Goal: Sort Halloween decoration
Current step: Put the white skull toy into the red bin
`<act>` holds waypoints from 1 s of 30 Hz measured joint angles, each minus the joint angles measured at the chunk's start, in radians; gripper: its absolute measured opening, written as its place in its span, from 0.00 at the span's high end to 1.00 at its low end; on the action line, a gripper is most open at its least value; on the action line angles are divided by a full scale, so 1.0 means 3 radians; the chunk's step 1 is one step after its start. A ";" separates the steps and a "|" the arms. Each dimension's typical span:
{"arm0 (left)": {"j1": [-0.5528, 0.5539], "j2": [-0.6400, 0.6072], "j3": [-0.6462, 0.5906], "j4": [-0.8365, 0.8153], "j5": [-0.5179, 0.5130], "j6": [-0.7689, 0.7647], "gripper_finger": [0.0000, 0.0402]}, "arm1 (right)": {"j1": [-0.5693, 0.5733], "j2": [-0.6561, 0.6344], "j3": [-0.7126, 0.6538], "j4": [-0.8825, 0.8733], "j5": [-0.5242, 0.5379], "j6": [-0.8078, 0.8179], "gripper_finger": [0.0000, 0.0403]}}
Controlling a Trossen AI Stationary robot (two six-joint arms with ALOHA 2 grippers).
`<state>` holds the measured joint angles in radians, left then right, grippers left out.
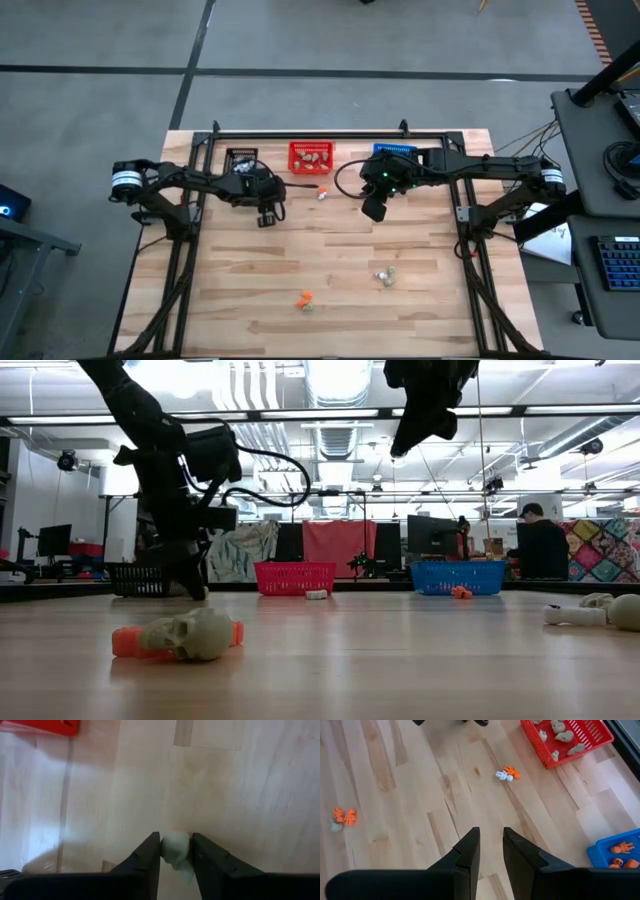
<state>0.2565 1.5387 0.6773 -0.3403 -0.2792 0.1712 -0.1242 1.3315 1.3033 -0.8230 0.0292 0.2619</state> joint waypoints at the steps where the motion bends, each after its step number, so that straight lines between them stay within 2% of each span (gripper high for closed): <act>1: 0.0000 0.0000 0.0000 0.0005 -0.0010 -0.0002 0.83 | 0.0000 0.0000 0.0000 0.0000 0.0000 0.0000 0.82; 5: 0.0003 -0.0007 0.0000 0.0013 -0.0026 -0.0012 0.87 | 0.0000 0.0000 0.0000 0.0000 0.0000 0.0000 0.82; 12: -0.0019 -0.0107 0.0083 -0.0086 0.0002 -0.0014 0.88 | 0.0033 0.0000 0.0000 -0.0015 -0.0008 0.0047 0.82; 18: -0.0023 -0.0153 0.0403 -0.0120 0.0116 0.0189 0.89 | 0.0199 0.0000 -0.0001 -0.0037 -0.0010 0.0055 0.82; 30: 0.0106 -0.0158 0.1277 -0.0016 0.0134 0.0996 0.89 | 0.0641 0.0000 -0.0006 -0.0028 -0.0006 0.0099 0.82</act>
<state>0.2883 1.4914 1.0604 -0.3452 -0.2391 0.4701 0.0681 1.3315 1.3014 -0.8314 0.0273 0.2916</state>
